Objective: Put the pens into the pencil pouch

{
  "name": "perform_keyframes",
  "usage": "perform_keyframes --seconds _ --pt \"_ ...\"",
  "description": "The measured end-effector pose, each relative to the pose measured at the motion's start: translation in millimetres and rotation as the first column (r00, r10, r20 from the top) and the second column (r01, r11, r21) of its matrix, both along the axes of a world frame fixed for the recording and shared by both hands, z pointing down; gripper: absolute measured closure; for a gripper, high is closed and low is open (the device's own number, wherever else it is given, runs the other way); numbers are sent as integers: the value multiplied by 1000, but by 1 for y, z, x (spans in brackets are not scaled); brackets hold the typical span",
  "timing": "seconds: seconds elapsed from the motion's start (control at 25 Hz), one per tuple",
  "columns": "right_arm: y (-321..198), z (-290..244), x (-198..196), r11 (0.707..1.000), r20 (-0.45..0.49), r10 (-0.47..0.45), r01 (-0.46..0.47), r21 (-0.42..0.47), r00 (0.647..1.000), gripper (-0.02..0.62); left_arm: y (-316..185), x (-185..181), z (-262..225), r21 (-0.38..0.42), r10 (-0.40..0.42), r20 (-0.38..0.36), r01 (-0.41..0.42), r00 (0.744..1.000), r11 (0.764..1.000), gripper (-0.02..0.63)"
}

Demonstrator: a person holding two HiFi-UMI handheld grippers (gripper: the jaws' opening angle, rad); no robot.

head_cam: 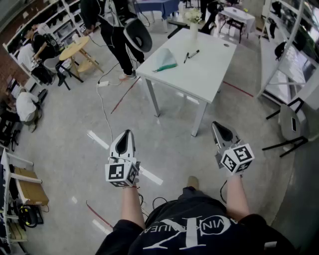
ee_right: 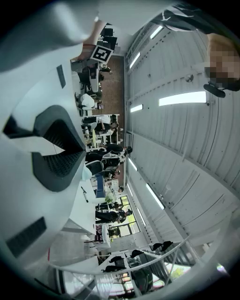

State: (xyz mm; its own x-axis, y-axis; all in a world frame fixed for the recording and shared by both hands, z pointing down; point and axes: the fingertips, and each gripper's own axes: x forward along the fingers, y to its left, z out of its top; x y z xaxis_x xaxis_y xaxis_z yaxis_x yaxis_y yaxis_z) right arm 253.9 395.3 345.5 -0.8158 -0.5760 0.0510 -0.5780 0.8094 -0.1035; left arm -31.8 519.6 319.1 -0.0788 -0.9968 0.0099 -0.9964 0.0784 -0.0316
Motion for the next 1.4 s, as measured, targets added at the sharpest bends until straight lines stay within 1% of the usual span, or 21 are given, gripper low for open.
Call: perform_keyframes --seconds 0.28,0.44,0.48,0.52,0.56,0.72,0.84,0.96,1.08,1.24,1.4 --pt "-45 5 -13 999 -16 -32 31 -10 999 586 -43 -8 2 -15 -16 -14 16 1000 1000 600" --pt "-72 6 -11 1000 -32 -17 17 0 999 584 -67 0 1 -4 11 -25 -11 1000 1000 590" --pt "-79 6 -10 1000 -30 -20 20 -8 999 553 -74 3 3 -10 20 -29 -20 999 1000 562" --pt "-86 7 -9 999 -24 -29 29 -19 999 489 -81 5 6 -17 25 -36 -26 999 1000 507" --pt "-93 8 -8 999 -15 -39 38 -29 999 444 -88 7 9 -25 25 -43 -26 999 999 476" --pt "-115 15 2 998 -19 -53 52 -37 998 445 -104 12 16 -29 -7 -59 5 998 1000 475" --pt "-129 19 9 998 -15 -47 46 -46 999 443 -112 14 17 -29 -15 -66 13 998 999 475" --pt "-139 20 12 998 -7 -42 42 -50 999 440 -120 7 17 -36 -24 -57 22 998 999 475" --pt "-150 28 13 997 -6 -31 31 -67 999 436 -129 -2 22 -40 -39 -68 36 997 999 474" --pt "-172 37 2 996 -12 -19 18 -86 1000 436 -156 -18 34 -60 -40 -75 36 996 998 474" --pt "-208 34 -23 998 -16 0 -1 -67 1000 431 -206 -41 36 -52 5 -69 -9 998 999 474"
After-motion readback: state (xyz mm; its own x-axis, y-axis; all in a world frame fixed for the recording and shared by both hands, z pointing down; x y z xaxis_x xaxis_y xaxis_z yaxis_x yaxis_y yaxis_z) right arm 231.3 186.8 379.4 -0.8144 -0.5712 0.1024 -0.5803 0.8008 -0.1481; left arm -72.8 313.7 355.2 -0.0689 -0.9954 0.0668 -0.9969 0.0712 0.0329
